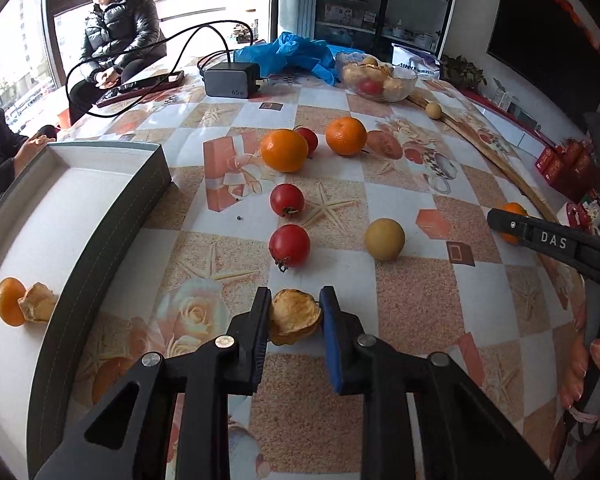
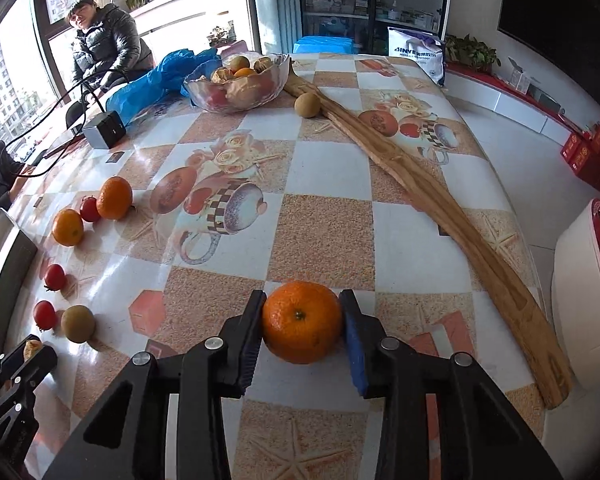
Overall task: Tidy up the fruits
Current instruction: 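Grasp the tan dried bun with the left tool while the right tool grasps a mandarin, then carry the bun with the left tool while the right tool carries the mandarin to the tray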
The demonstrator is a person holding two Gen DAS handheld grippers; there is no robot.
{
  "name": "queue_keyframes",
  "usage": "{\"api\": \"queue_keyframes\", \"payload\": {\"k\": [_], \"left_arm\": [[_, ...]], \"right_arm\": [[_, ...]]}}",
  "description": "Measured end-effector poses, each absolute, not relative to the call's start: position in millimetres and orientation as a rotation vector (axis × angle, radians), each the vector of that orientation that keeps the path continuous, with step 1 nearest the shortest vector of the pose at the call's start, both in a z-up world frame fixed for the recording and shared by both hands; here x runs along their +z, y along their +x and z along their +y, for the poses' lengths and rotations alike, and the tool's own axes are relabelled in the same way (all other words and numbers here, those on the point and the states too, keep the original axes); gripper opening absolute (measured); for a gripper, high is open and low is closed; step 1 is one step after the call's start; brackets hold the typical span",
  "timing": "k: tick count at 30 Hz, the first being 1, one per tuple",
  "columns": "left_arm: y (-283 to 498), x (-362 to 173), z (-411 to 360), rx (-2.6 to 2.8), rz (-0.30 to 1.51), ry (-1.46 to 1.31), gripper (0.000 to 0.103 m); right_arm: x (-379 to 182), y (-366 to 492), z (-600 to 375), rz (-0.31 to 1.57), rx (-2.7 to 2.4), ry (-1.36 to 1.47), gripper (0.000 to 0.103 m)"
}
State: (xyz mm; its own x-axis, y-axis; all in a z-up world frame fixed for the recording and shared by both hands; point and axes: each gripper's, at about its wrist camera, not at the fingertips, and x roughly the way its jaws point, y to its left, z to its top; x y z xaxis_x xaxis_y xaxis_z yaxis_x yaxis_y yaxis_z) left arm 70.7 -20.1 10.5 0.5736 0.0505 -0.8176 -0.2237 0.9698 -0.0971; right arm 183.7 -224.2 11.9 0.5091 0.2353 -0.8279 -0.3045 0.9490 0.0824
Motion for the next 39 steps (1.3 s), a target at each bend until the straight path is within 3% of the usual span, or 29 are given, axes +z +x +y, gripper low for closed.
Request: {"api": "queue_keyframes", "payload": {"k": [15, 24, 39], "left_arm": [[3, 55, 15, 0.16, 0.857, -0.212, 0.027], [-31, 81, 84, 0.327, 0.779, -0.244, 0.027], [-56, 38, 173, 0.564, 0.876, -0.299, 0.027]], "right_arm": [[15, 108, -192, 1.114, 0.594, -0.011, 0.038], [38, 90, -124, 1.113, 0.725, -0.055, 0.038], [50, 79, 44, 1.108, 0.928, -0.186, 0.038]]}}
